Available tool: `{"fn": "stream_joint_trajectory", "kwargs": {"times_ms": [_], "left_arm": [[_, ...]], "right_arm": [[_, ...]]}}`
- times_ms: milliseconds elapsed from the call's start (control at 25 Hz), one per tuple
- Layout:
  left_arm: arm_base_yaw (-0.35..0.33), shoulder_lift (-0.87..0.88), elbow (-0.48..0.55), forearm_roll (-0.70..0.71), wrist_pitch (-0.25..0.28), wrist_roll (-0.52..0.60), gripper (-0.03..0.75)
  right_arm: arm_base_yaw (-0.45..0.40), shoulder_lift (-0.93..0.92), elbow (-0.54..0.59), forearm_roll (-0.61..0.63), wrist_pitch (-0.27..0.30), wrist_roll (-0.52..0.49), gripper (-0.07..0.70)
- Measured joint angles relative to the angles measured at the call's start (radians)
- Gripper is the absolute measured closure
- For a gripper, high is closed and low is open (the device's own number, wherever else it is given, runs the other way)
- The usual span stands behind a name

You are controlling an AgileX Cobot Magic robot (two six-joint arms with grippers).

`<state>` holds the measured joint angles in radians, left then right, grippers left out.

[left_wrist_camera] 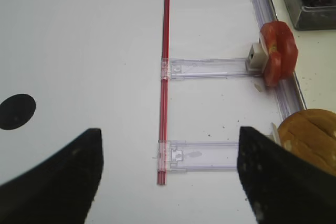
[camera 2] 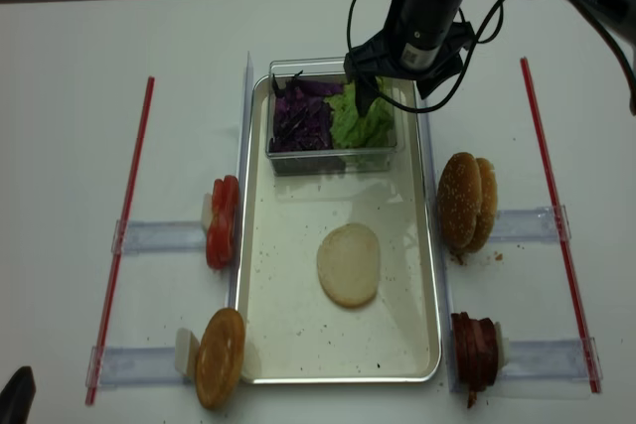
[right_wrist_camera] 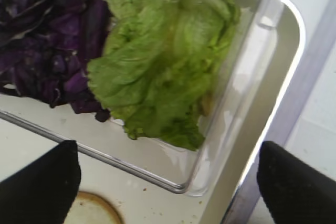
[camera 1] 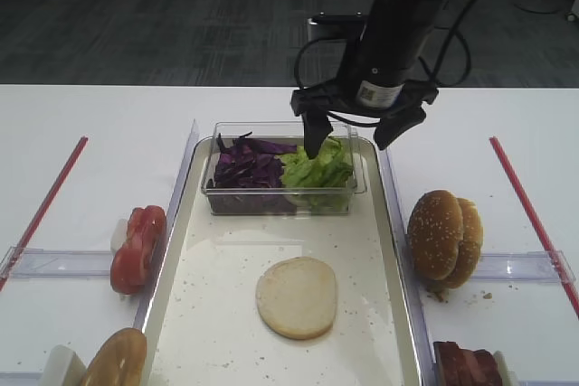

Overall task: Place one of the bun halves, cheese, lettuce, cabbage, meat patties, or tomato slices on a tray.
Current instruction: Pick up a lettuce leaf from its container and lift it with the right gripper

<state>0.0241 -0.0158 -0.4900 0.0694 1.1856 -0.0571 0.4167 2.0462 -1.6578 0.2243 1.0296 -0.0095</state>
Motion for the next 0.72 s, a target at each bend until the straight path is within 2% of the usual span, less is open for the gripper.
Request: {"fn": "stream_joint_trajectory", "kwargs": {"times_ms": [320,720], "left_arm": [[0.000,0.000,0.000,0.000,0.000,0.000,0.224],[0.000,0.000,0.000,0.000,0.000,0.000,0.224]], "right_arm": [[0.076,0.000,0.000,0.020,-0.050,-0.008,-0.060],[0.087,0.046,0.000,-0.002,-0.079,-0.012,-0.060]]}}
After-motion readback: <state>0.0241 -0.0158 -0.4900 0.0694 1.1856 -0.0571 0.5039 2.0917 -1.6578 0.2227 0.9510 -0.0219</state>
